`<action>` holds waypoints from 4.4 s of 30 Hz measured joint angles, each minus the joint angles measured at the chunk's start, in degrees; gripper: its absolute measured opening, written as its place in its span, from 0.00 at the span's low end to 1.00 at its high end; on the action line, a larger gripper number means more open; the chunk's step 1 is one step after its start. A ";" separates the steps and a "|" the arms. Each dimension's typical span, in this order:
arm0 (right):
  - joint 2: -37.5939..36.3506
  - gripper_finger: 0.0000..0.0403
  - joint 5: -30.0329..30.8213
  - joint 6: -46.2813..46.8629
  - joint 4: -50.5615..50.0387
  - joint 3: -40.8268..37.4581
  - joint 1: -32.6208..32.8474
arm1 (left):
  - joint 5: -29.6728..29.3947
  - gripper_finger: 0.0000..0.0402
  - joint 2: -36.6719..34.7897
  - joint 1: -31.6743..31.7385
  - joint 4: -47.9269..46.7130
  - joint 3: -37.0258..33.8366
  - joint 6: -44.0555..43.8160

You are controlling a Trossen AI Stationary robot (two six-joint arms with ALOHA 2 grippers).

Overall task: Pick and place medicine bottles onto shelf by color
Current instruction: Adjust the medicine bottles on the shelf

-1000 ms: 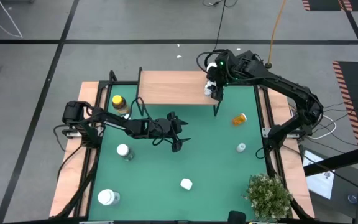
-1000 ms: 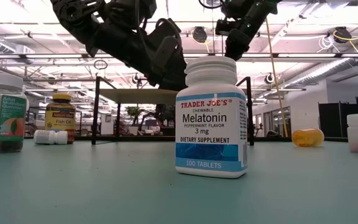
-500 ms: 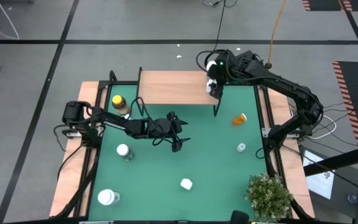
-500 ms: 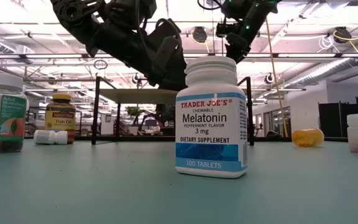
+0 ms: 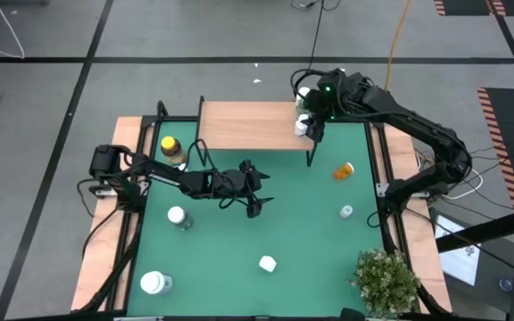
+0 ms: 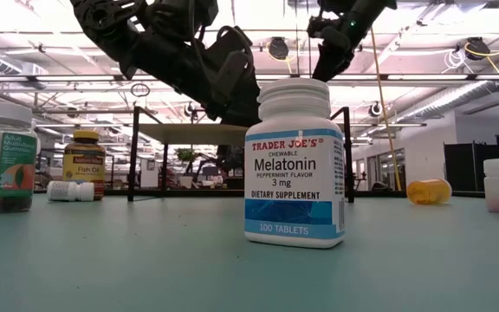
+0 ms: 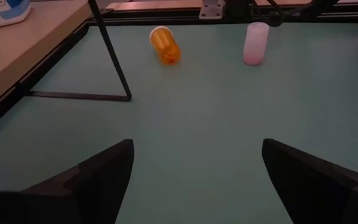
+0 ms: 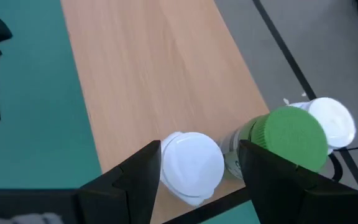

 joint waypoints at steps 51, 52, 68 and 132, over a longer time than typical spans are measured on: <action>6.41 0.05 -4.52 0.07 16.45 0.00 -14.80 | -0.02 0.89 0.00 0.00 0.38 -0.02 0.61; 6.41 0.03 -4.50 -0.20 15.73 0.00 -14.80 | -0.02 0.89 0.00 0.00 0.38 -0.01 0.61; 6.24 0.00 -7.46 -0.91 14.65 0.00 -12.38 | -0.04 0.89 0.00 0.00 -0.39 -0.02 -0.02; -9.95 0.00 3.19 -1.75 18.51 -18.12 0.90 | -0.15 0.89 0.00 -0.26 -2.61 -0.02 -2.89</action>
